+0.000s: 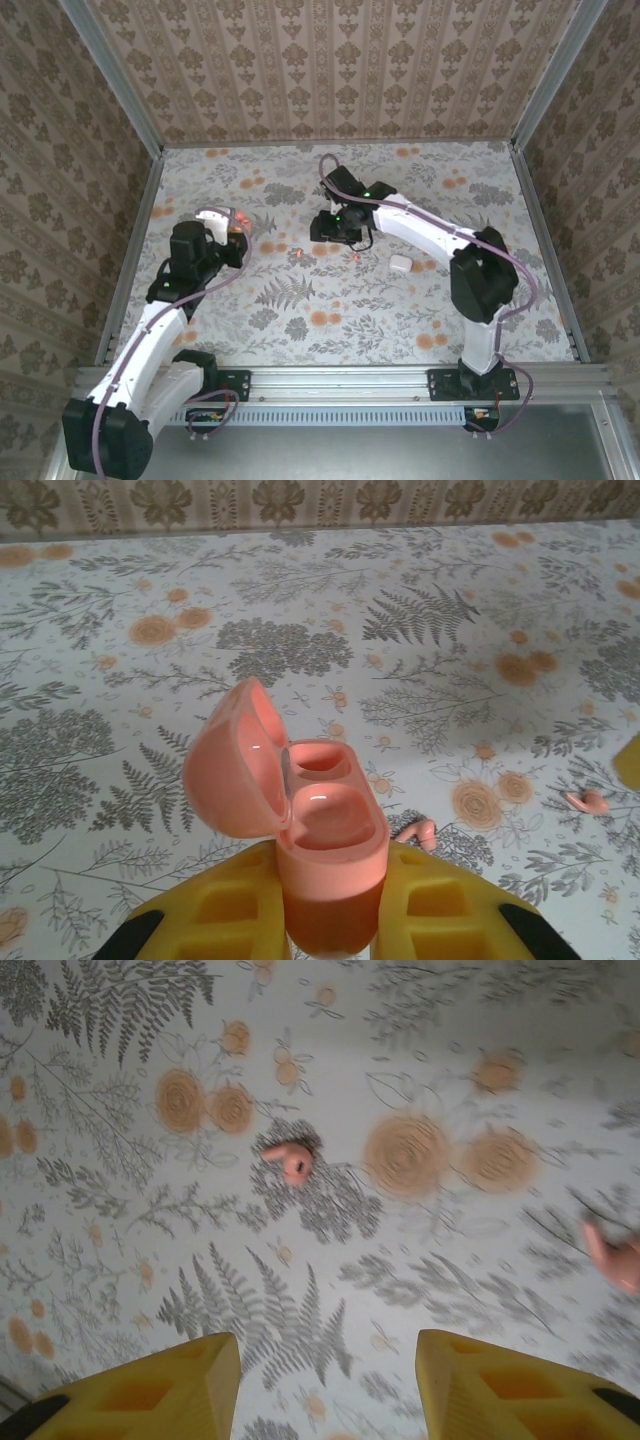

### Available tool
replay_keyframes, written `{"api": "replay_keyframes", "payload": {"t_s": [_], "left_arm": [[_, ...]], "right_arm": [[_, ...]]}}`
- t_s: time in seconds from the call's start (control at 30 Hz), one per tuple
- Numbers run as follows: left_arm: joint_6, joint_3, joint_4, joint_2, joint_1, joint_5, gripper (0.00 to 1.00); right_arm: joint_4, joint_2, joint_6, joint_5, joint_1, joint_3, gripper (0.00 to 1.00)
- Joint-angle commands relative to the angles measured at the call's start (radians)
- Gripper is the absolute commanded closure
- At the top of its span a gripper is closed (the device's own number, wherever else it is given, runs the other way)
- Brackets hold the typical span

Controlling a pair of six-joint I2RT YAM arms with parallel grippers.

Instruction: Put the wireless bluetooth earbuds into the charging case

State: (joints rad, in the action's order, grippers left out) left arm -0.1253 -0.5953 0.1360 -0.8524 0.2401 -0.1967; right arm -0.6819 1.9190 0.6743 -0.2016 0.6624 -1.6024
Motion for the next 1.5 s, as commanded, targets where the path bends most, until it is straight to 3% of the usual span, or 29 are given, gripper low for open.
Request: {"api": "replay_keyframes", "payload": {"t_s": [0.0,0.23,0.5,1.33,1.47], "left_arm": [[-0.019,-0.027,0.012,0.019,-0.021,0.011,0.92],[-0.010,-0.034,0.037,0.028,-0.049,0.013,0.92],[-0.005,-0.037,0.046,0.028,-0.080,0.013,0.92],[-0.010,-0.017,0.034,0.069,-0.091,0.019,0.93],[-0.010,-0.018,0.039,0.069,-0.091,0.017,0.93]], "right_arm": [[0.070,0.098,0.015,-0.046,0.015,-0.078,0.50],[0.220,0.324,0.008,-0.140,0.041,-0.269,0.54],[0.114,0.497,0.008,-0.113,0.067,-0.462,0.55],[-0.156,0.497,-0.131,-0.139,0.112,-0.483,0.59],[-0.226,0.479,-0.149,-0.090,0.114,-0.474,0.60]]}}
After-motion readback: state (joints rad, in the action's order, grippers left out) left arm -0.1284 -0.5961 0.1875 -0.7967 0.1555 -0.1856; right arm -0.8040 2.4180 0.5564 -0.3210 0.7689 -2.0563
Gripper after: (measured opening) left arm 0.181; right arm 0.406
